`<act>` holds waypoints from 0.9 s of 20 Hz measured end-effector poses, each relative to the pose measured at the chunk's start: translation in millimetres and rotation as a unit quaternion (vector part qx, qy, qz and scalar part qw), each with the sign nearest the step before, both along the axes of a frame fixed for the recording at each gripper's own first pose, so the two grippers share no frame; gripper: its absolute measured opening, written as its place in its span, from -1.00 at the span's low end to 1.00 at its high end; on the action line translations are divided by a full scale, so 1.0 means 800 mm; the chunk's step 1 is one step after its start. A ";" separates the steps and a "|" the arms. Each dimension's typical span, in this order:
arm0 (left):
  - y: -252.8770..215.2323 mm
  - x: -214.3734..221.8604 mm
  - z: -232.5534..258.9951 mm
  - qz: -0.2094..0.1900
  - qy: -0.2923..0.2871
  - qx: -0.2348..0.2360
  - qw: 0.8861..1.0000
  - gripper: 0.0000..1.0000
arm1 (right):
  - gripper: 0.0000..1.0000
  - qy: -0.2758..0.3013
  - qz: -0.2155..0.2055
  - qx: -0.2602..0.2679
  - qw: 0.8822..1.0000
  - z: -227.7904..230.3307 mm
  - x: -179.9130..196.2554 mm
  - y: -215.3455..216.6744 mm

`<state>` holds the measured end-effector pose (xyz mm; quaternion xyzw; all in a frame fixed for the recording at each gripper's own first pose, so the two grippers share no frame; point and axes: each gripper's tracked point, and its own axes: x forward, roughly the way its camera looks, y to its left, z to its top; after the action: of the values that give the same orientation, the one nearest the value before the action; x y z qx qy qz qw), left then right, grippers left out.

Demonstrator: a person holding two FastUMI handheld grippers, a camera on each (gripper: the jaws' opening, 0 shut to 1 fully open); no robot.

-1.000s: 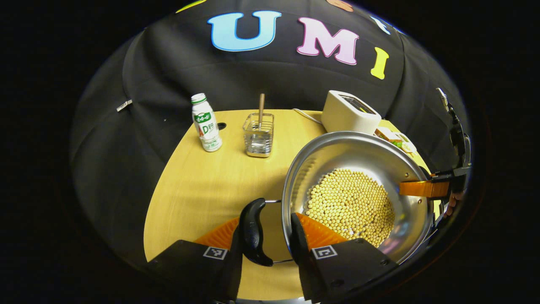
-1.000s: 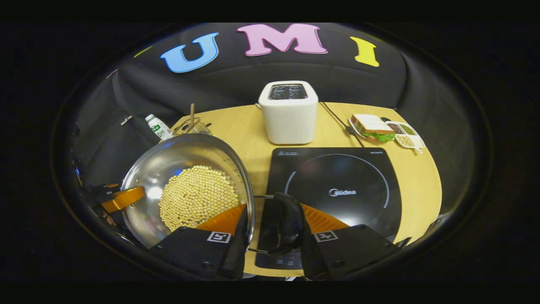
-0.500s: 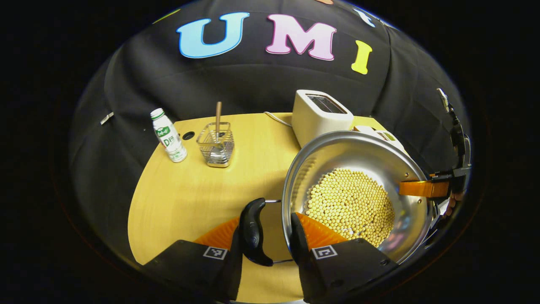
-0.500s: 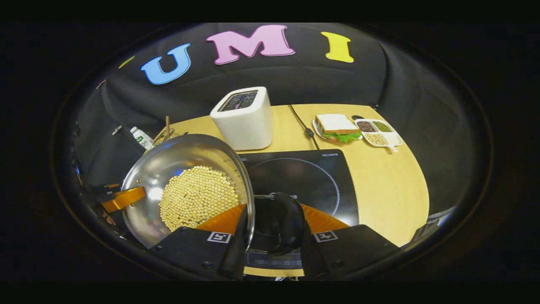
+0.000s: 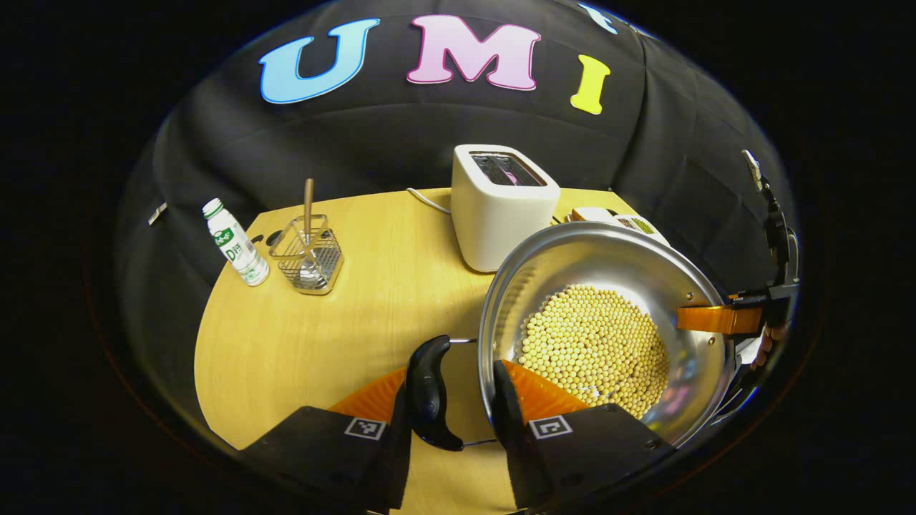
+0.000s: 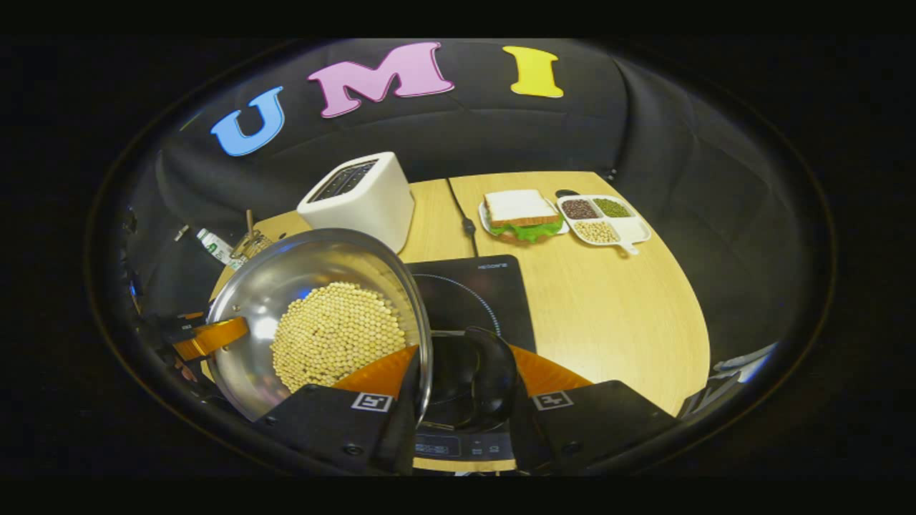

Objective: First push the handle of the pot to place it horizontally, then grasp the pot with both hands and set it on the induction cooktop.

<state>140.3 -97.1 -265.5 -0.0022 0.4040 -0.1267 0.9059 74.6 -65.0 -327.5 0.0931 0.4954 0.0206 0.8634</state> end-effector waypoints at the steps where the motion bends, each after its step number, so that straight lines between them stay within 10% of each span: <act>1: -0.009 0.003 -0.001 -0.002 0.001 -0.001 1.000 0.16 | 0.11 0.001 -0.002 -0.001 1.000 -0.001 0.002 -0.009; 18: -0.079 0.039 -0.041 -0.010 0.014 -0.001 1.000 0.16 | 0.12 0.024 -0.015 -0.002 1.000 -0.048 0.025 -0.066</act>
<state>171.5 -160.5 -298.1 -0.0007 0.4166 -0.1365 0.8988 94.3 -118.2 -365.7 0.0996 0.5146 0.0046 0.8516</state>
